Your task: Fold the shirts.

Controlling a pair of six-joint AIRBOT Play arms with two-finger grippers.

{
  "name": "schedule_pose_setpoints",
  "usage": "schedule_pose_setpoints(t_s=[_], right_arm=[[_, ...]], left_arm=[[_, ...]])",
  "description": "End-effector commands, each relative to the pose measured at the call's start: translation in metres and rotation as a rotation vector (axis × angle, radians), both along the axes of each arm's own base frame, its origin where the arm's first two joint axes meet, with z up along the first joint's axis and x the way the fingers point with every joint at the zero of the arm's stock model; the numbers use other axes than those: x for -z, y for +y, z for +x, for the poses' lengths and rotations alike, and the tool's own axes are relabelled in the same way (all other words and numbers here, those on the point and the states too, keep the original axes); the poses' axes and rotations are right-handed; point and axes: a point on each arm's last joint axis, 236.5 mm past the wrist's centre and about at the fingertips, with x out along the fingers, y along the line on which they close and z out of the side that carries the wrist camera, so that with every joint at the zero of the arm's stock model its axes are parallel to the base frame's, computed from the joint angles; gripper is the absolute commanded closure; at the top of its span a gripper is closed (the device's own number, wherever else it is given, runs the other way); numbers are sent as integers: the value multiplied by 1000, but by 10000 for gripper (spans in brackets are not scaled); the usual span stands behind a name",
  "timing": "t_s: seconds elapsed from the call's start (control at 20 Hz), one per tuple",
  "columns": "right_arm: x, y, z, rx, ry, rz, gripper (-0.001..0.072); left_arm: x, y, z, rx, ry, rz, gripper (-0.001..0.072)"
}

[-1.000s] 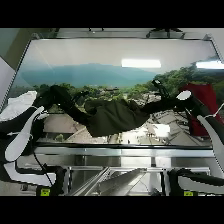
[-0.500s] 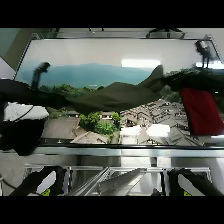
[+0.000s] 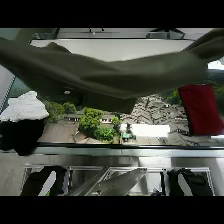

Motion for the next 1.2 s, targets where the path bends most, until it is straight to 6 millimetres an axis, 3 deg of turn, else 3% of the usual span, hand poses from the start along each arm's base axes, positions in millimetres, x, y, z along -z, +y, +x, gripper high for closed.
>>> schedule_pose_setpoints(t_s=[0.0, 0.1, 0.2, 0.3, 0.4, 0.55, 0.65, 0.75, 0.8, 0.85, 0.9, 0.95, 1.1, 1.15], right_arm=[[-23, -21, -3, 105, -50, -13, 689], [40, -10, 31, 22, 203, -2, 689], [116, 12, 54, -119, 506, 41, 689], [191, 22, 74, -191, 765, 103, 688], [273, 23, 93, -193, 982, 173, 688], [386, 25, 110, -150, 1219, 292, 687], [446, 27, 123, -111, 1301, 338, 687], [482, 30, 140, -79, 1341, 416, 677], [491, 30, 149, -65, 1344, 446, 579], [497, 28, 156, -55, 1344, 454, 433], [497, 23, 162, -54, 1330, 439, 417], [492, 16, 169, -49, 1301, 405, 417], [466, -25, 185, -2, 1218, 227, 369], [459, -38, 187, 16, 1205, 178, 181]], left_arm=[[1, 35, 2, -152, 43, 64, 688], [40, 27, 42, -84, 179, 43, 688], [94, 12, 89, 26, 339, 0, 688], [165, 9, 136, 75, 534, -51, 688], [243, 8, 169, 95, 712, -69, 687], [358, -3, 205, 122, 911, -77, 687], [415, -12, 226, 129, 974, -70, 687], [445, -18, 249, 121, 991, -71, 687], [451, -19, 260, 123, 993, -72, 684], [450, -20, 267, 129, 1002, -76, 557], [445, -22, 268, 149, 1018, -75, 97], [437, -22, 267, 153, 1053, -86, 18], [407, -20, 246, 183, 1145, -94, 19], [399, -21, 236, 184, 1174, -98, 19]])
